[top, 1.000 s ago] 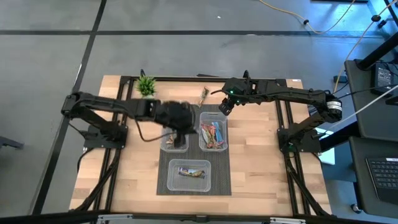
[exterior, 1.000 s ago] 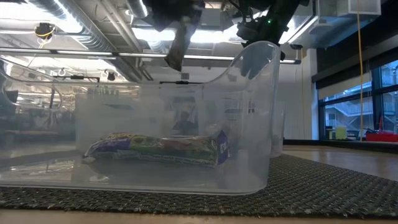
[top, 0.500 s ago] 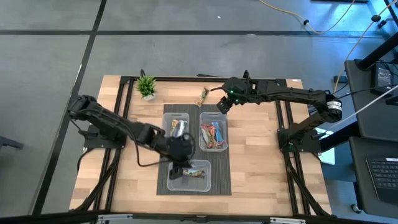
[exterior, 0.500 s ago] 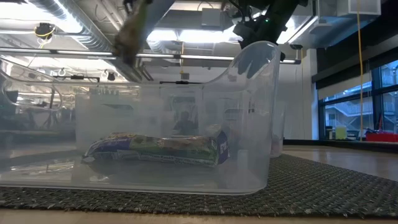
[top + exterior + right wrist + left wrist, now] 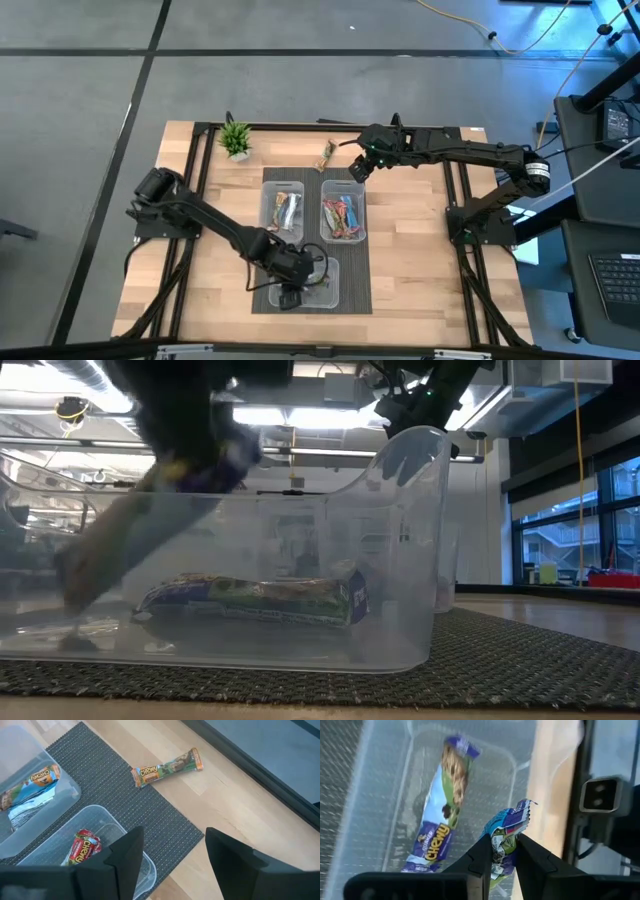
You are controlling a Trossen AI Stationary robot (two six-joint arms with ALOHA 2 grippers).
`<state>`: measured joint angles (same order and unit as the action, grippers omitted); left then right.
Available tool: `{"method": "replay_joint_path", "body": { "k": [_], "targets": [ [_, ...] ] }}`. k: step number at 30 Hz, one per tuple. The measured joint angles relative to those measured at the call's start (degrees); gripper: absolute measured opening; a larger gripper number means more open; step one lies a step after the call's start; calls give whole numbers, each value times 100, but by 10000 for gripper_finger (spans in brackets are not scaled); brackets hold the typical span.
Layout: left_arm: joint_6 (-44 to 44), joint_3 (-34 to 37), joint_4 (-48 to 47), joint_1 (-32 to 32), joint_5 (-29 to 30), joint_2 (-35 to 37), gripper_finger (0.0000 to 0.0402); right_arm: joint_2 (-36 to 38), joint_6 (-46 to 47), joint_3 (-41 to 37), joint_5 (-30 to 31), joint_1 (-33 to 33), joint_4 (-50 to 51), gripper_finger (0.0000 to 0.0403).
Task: Pick and place Granola Bars by type
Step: Put the blue granola bar into the bottom transparent bin, then put the yellow granola bar into the top left transparent bin
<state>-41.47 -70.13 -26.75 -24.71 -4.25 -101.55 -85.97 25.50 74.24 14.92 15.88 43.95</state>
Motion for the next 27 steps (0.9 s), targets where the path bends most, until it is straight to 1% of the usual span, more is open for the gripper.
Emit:
{"method": "replay_joint_path", "body": {
  "k": [6, 19, 23, 27],
  "targets": [
    [0, 0, 15, 91, -106, -306, 65, 0, 0, 0, 0, 0, 94, 217],
    [-31, 0, 12, 263, -127, -320, 75, 0, -20, 0, 0, 0, 166, 217],
    [-35, 0, 19, 284, -133, -320, 90, 0, -22, 0, 1, 0, 166, 217],
    [10, 0, 20, 284, -141, -307, 118, 0, -22, 0, 2, 0, 164, 217]
  ]
}}
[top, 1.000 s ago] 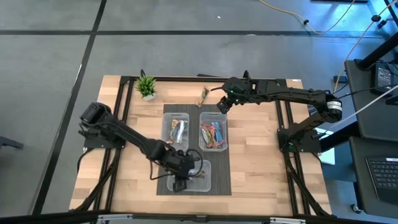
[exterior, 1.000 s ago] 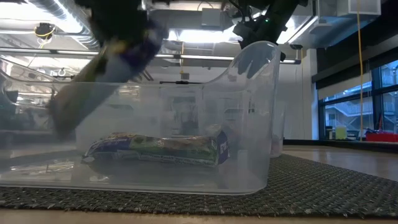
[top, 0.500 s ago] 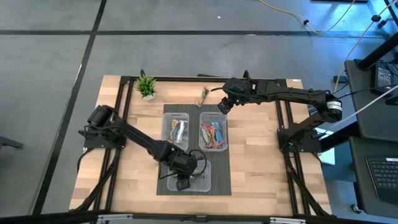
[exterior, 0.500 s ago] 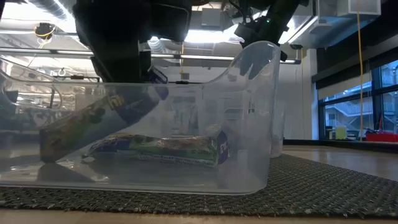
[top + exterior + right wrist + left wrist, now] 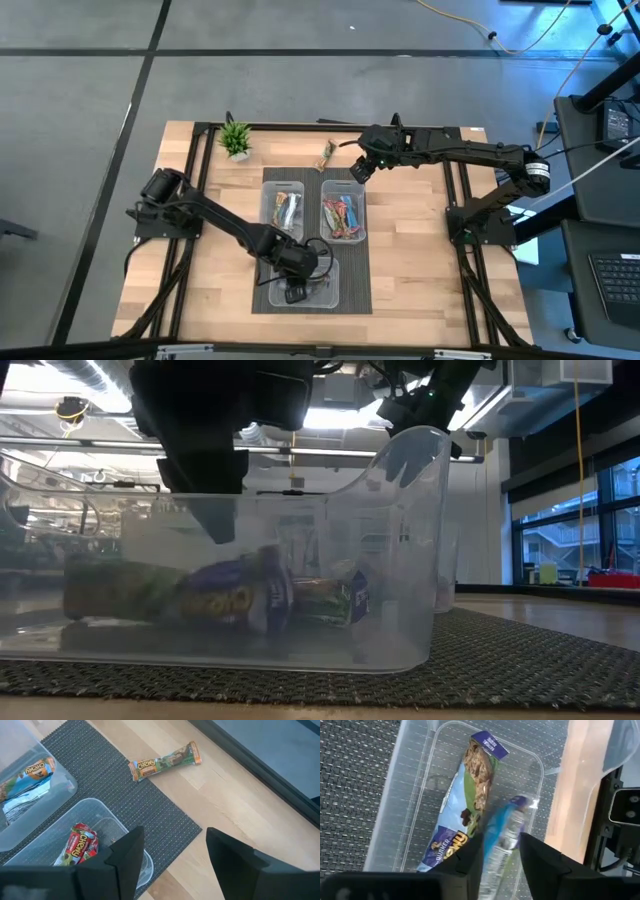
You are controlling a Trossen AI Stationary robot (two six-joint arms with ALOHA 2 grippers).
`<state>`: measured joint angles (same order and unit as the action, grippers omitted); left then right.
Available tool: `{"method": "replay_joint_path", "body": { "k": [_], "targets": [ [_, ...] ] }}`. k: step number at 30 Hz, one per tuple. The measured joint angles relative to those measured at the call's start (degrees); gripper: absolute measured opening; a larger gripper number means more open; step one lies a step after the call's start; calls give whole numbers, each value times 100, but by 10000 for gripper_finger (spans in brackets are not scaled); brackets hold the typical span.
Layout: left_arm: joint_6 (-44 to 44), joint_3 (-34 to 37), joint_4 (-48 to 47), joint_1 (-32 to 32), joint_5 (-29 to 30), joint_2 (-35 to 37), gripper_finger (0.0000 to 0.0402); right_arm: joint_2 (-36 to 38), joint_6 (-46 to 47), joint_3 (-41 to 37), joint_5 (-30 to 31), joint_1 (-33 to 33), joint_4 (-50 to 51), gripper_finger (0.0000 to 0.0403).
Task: Pick and place Granola Bars by type
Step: Put the yellow granola bar into the top left transparent bin
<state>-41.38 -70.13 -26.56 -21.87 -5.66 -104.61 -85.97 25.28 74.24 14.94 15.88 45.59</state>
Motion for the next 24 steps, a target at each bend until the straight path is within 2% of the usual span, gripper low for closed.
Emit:
{"method": "replay_joint_path", "body": {
  "k": [5, 10, 20, 24],
  "targets": [
    [12, 0, -18, 71, -31, 317, 147, 0, 0, -2, 0, 0, -1, 217],
    [14, 0, -54, 405, 300, 804, 152, 0, -2, -2, 0, 0, -3, 217],
    [754, -1, -374, 1682, 747, 1789, 152, 0, -272, -2, 0, 1, 171, 217],
    [1188, 0, -451, 2196, 1195, 2086, 152, 0, -1084, -2, 4, 2, 224, 217]
  ]
}}
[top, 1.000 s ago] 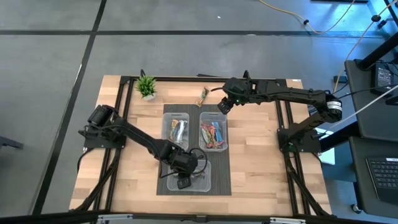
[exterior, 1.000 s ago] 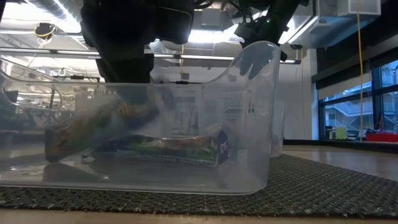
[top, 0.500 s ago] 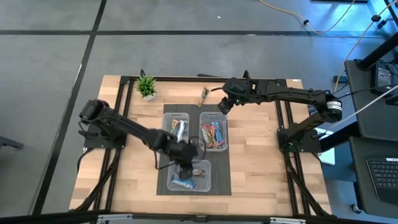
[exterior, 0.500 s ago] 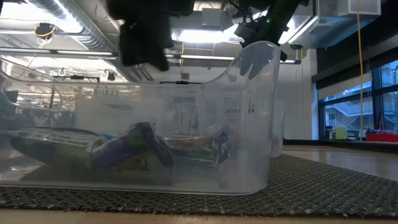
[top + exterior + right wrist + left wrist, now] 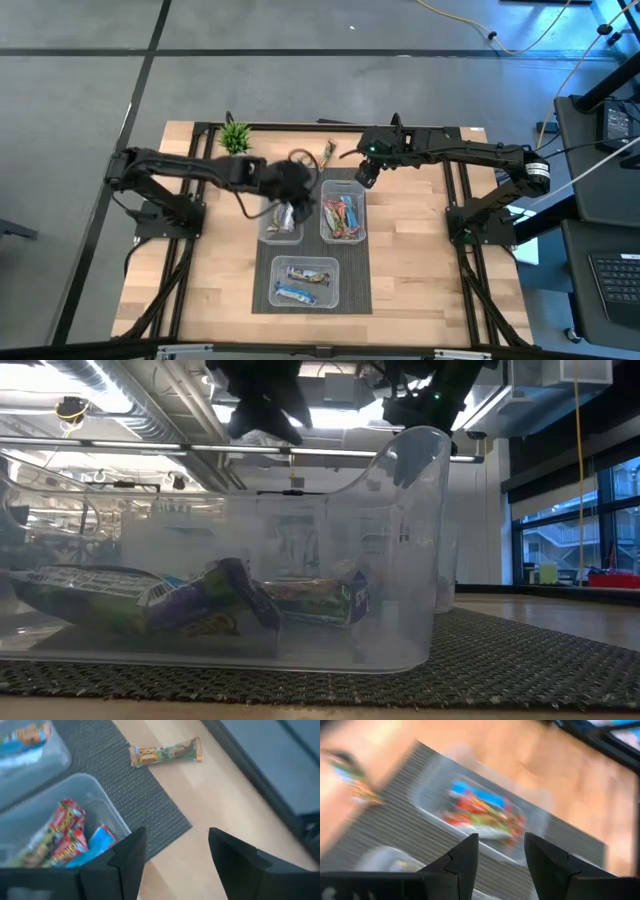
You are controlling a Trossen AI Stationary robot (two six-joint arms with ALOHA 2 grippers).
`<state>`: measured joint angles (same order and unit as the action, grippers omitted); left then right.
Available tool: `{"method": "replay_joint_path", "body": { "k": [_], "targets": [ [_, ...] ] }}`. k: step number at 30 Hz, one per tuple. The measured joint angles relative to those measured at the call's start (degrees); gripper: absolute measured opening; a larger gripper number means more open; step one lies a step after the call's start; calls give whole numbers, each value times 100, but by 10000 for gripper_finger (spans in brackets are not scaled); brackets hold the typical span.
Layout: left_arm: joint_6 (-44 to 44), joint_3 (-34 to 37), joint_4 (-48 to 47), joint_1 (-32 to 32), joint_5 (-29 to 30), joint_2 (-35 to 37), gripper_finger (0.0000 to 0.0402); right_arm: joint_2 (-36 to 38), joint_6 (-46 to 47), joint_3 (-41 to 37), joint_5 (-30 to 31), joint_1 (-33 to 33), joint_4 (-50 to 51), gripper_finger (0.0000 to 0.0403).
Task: Pick and place Granola Bars by type
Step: Put the yellow granola bar into the top left transparent bin
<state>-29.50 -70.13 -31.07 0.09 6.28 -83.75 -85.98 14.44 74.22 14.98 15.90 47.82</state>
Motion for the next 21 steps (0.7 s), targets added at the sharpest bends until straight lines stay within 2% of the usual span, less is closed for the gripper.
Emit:
{"method": "replay_joint_path", "body": {
  "k": [3, 7, 9, 12, 16, 19, 21],
  "targets": [
    [165, -2, -152, 271, 412, 177, 150, -1, -516, -2, 156, -2, -65, 217],
    [181, 0, -492, 509, 813, 353, 149, -2, -424, -2, 600, 49, -95, 217],
    [181, -2, -614, 574, 980, 369, 151, -2, -710, -2, 592, 164, -108, 217],
    [184, 2, -725, 622, 1226, 354, 152, -2, -1182, -2, 132, 473, -333, 216],
    [438, 0, -753, 702, 1368, 315, 149, -9, -1804, -2, -912, 1032, -822, 216],
    [622, 0, -764, 809, 1377, 317, 149, -123, -2401, -2, -1371, 1410, -1246, 217],
    [723, 0, -800, 908, 1377, 317, 150, -246, -3102, -2, -1467, 1538, -1496, 216]
  ]
}}
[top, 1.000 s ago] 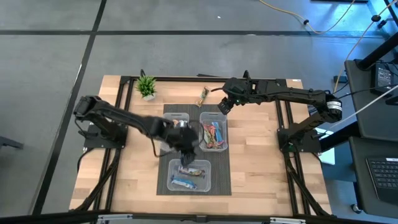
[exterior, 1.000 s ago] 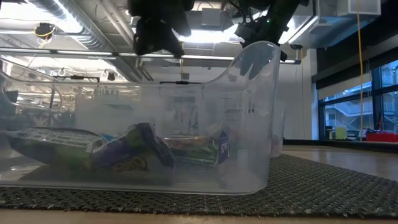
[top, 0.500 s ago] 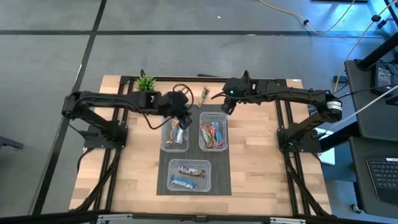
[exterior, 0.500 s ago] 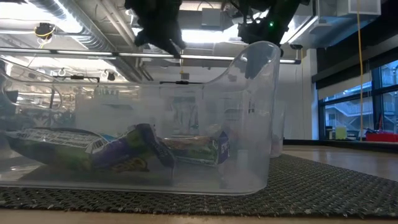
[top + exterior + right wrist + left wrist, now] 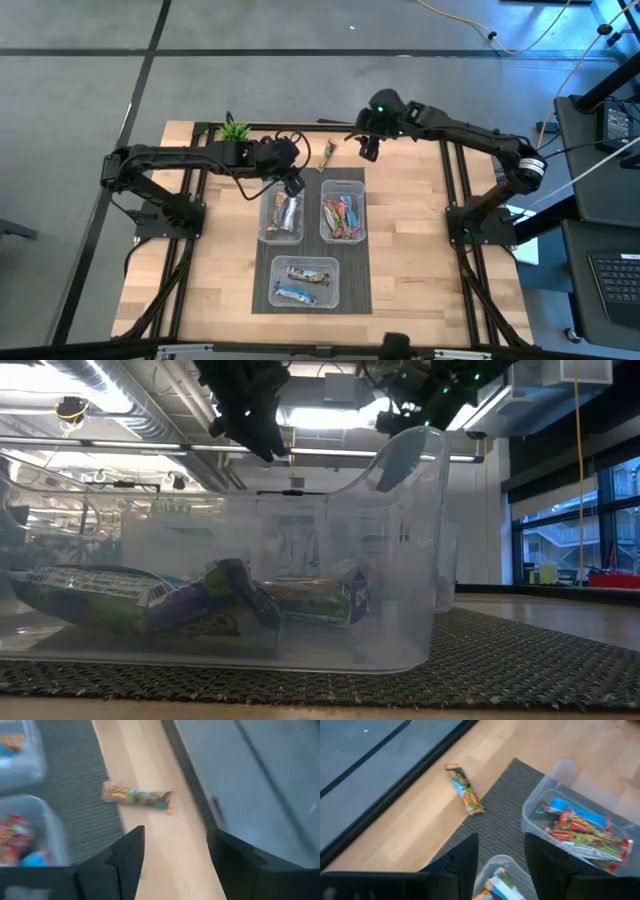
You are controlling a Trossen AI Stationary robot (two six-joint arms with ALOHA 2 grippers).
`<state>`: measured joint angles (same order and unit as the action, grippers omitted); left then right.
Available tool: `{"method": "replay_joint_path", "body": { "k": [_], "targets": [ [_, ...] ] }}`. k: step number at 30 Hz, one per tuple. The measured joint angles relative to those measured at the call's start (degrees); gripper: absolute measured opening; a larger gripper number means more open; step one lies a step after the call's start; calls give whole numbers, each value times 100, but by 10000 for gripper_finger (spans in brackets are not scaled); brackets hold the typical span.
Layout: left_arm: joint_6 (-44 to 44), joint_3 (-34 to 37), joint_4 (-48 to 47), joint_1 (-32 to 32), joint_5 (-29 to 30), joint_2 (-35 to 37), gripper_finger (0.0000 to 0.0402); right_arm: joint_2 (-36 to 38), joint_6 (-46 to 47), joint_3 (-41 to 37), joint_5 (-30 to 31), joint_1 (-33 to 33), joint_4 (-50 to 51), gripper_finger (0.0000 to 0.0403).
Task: Pick and place Granola Bars by type
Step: Put the yellow granola bar into the top left transparent bin
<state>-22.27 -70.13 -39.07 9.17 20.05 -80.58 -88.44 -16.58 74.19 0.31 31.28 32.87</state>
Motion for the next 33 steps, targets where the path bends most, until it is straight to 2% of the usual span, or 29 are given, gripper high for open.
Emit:
{"method": "replay_joint_path", "body": {
  "k": [3, 8, 16, 22, 27, 33],
  "targets": [
    [145, 0, -66, 197, -1, 2, 152, -268, -842, 0, -49, 119, -313, 216],
    [193, 0, -203, 649, -7, 2, 150, -963, -1216, 308, -267, 380, -341, 216],
    [208, 0, -204, 1431, -8, 2, 152, -2513, -181, 2104, -657, 566, 395, 216],
    [303, 30, -311, 1697, -45, 5, 149, -3526, -6, 3275, -660, 518, 1180, 216],
    [311, 147, -335, 1767, -97, 7, 150, -4076, 150, 3856, -757, 410, 1441, 216],
    [304, 221, -379, 1767, -227, 7, 151, -4419, 545, 4154, -850, 344, 1504, 216]
  ]
}}
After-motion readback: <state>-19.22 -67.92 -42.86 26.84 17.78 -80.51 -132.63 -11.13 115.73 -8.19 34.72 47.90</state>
